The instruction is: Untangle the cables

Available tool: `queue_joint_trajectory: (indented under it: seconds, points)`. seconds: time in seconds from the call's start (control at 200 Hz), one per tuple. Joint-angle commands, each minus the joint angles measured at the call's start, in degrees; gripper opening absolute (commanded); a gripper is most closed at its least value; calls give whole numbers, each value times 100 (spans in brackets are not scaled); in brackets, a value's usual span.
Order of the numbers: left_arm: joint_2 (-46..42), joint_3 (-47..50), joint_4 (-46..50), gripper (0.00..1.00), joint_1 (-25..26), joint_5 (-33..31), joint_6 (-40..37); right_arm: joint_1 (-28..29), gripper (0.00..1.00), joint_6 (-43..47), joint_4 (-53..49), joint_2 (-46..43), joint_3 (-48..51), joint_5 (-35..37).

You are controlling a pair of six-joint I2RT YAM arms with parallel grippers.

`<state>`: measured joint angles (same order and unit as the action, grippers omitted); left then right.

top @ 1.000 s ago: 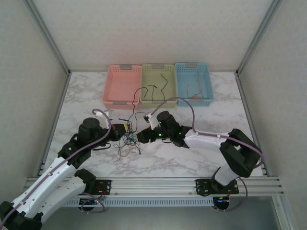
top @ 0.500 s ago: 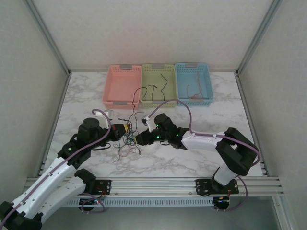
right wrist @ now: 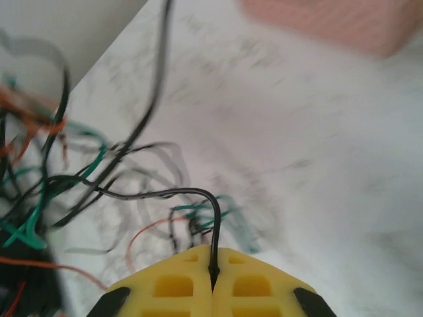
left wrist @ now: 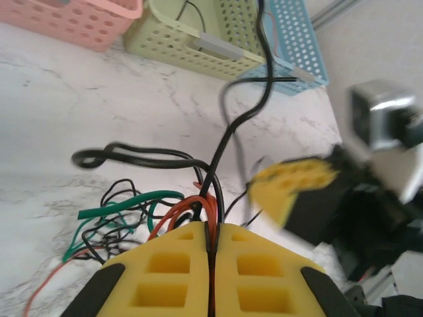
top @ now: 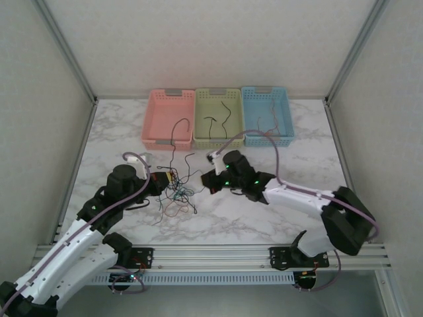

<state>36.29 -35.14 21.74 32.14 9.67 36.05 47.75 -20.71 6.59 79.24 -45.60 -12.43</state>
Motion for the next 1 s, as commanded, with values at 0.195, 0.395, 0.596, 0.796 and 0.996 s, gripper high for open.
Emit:
queue_joint_trajectory:
  seconds: [0.195, 0.395, 0.596, 0.796, 0.996]
  points:
    - [-246, -92, 309, 0, -42, -361, -82, -1728, 0, 219, -1210, -1530, 378, 589]
    - [-210, -148, 492, 0, -43, -660, -89, -2209, 0, 345, -1785, -2022, 151, 895]
    - [-241, -331, 949, 0, -47, -1179, -177, -2881, 0, 91, -2241, -2160, -141, 1215]
    - [-359, -350, 1141, 0, -48, -1372, -213, -3217, 0, -8, -2446, -2133, -257, 1402]
    - [-294, -227, 1018, 0, -43, -1210, -160, -3227, 0, -11, -2197, -2168, -302, 723]
